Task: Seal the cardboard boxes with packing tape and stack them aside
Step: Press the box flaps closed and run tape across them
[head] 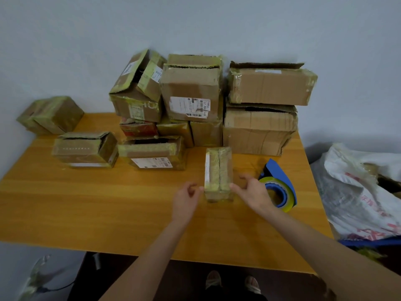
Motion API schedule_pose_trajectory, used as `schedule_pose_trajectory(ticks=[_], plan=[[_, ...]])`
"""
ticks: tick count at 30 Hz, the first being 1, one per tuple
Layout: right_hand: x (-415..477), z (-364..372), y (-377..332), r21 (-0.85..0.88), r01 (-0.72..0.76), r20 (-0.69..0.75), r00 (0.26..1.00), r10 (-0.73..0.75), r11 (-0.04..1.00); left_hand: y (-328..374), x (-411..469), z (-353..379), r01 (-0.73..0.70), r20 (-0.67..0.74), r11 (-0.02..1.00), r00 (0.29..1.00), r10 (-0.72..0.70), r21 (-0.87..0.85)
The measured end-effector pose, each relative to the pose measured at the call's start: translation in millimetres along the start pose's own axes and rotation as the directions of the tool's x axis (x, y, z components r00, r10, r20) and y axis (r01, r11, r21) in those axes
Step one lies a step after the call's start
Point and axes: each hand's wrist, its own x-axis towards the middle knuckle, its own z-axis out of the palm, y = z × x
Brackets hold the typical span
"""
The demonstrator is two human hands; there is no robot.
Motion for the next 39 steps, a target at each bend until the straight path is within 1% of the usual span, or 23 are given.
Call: schedule_pose_trajectory(ticks=[3,6,8,10,11,13,16,18,20,22,24,26,28,30,31,33,36,39], plan=[[-7.9,6.6,-5.4,0.042,0.048,0.005,0.999,-0.048,0.998,2.7,-1.1,4.7,0.027,0.031,0.999,0.999,-0.026,-0.047],[-5.3,12.6,-6.0,0.08,0.041,-0.015,0.999,-0.04,0.996,3.7,0.6,10.8,0.035,0.054,0.997,0.998,-0.031,-0.075],[-4.0,14.2,-3.9,0.065,0.057,-0.022,0.998,-0.055,0.996,3.8,0.2,12.4,0.024,0.045,0.997,0.999,-0.021,-0.07],[-3.8,15.1,-0.9,0.018,0.102,-0.023,0.995,-0.102,0.995,5.0,0.0,12.1,-0.015,0.047,1.0,0.999,0.015,-0.016],[-3.7,14.7,-0.4,-0.017,0.124,-0.02,0.992,-0.125,0.992,6.3,0.5,11.9,-0.039,0.051,0.999,0.998,0.038,0.02],[-2.3,12.5,-1.4,-0.155,0.171,0.001,0.985,-0.173,0.973,8.4,2.3,11.5,-0.073,0.058,0.991,0.996,0.067,0.11],[2.1,6.1,-8.8,-0.437,0.23,0.059,0.972,-0.228,0.869,8.9,7.3,8.3,-0.132,0.075,0.949,0.991,0.115,0.286],[6.6,2.3,-12.4,-0.528,0.268,0.093,0.962,-0.259,0.806,7.3,13.2,6.5,-0.207,0.086,0.909,0.978,0.188,0.362],[9.7,2.4,-11.9,-0.555,0.284,0.107,0.956,-0.272,0.782,7.4,18.9,8.3,-0.258,0.172,0.899,0.963,0.209,0.353],[11.6,7.1,-9.0,-0.555,0.288,0.107,0.955,-0.276,0.781,10.7,19.5,12.5,-0.244,0.248,0.909,0.955,0.164,0.338],[13.6,13.5,-4.2,-0.533,0.283,0.102,0.957,-0.271,0.798,12.0,18.5,16.8,-0.215,0.224,0.921,0.964,0.146,0.325],[16.4,16.9,1.9,-0.475,0.295,0.115,0.955,-0.274,0.829,9.9,17.1,17.7,-0.23,0.217,0.921,0.962,0.166,0.314],[18.9,11.8,4.8,-0.381,0.307,0.159,0.951,-0.265,0.872,6.9,18.4,15.0,-0.236,0.249,0.927,0.954,0.164,0.292],[18.8,1.9,3.3,-0.279,0.291,0.209,0.949,-0.238,0.915,8.1,19.5,11.3,-0.23,0.279,0.948,0.946,0.164,0.221],[18.8,-1.2,1.3,-0.258,0.279,0.22,0.949,-0.225,0.925,10.4,19.7,10.6,-0.222,0.273,0.959,0.947,0.17,0.175],[18.5,-0.7,-2.8,-0.291,0.271,0.206,0.954,-0.217,0.918,18.4,19.3,11.5,-0.207,0.229,0.969,0.958,0.173,0.134],[18.1,9.6,-2.0,-0.336,0.264,0.137,0.963,-0.23,0.904,25.0,17.4,16.0,-0.175,0.212,0.96,0.969,0.129,0.218],[16.1,10.9,1.1,-0.263,0.237,0.151,0.967,-0.203,0.935,20.0,20.6,15.3,-0.175,0.228,0.949,0.967,0.116,0.261]])
